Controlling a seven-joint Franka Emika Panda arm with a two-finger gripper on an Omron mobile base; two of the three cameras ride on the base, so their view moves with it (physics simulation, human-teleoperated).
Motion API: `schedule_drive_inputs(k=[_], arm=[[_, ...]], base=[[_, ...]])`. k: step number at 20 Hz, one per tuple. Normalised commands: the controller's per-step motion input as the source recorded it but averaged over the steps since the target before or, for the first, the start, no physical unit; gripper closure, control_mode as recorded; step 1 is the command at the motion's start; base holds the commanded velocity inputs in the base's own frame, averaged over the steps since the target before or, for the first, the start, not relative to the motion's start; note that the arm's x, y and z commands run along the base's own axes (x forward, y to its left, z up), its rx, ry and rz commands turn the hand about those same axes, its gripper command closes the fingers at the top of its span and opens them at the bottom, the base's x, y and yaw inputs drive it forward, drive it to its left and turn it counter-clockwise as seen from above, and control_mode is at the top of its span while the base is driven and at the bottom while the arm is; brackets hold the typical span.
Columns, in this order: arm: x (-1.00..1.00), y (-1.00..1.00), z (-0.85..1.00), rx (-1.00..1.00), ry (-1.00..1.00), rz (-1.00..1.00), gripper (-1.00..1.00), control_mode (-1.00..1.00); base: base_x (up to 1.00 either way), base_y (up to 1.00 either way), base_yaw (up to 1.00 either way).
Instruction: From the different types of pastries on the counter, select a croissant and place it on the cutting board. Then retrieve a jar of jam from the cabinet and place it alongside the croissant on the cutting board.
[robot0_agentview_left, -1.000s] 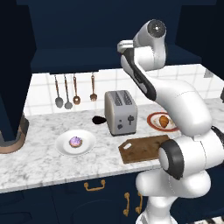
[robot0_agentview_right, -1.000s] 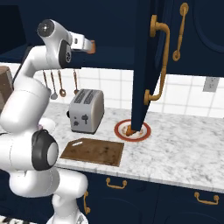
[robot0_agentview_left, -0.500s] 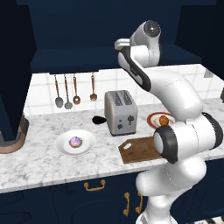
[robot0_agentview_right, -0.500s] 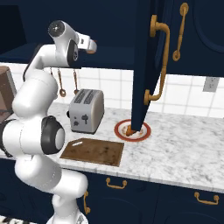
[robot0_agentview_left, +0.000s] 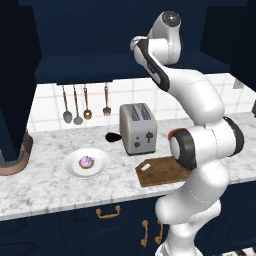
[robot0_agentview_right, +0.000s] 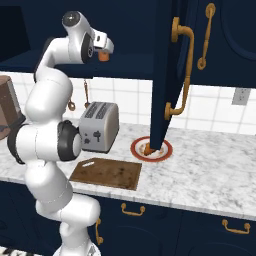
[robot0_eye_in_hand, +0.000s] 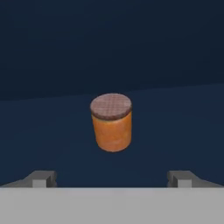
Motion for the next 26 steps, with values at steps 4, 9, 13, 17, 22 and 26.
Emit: schedule_drive_inputs(k=[4, 9, 13, 17, 22, 26], arm=[[0.0, 0.0, -0.16, 0.0, -0.05, 0.0, -1.0, -1.0], [0.12, 0.0, -0.2, 0.0, -0.11, 0.0, -1.0, -1.0], [0.42, 0.0, -0.11, 0.0, -0.03, 0.0, -1.0, -1.0], [0.11, 0.0, 0.0, 0.0, 0.0, 0.0, -1.0, -1.0], [0.21, 0.0, 0.0, 0.0, 0.0, 0.0, -1.0, -1.0], [0.37, 0.0, 0.0, 0.0, 0.0, 0.0, -1.0, -1.0]], base=[[0.0, 0.0, 0.0], [0.0, 0.0, 0.0], [0.0, 0.0, 0.0], [0.0, 0.0, 0.0], [0.0, 0.0, 0.0], [0.0, 0.0, 0.0]])
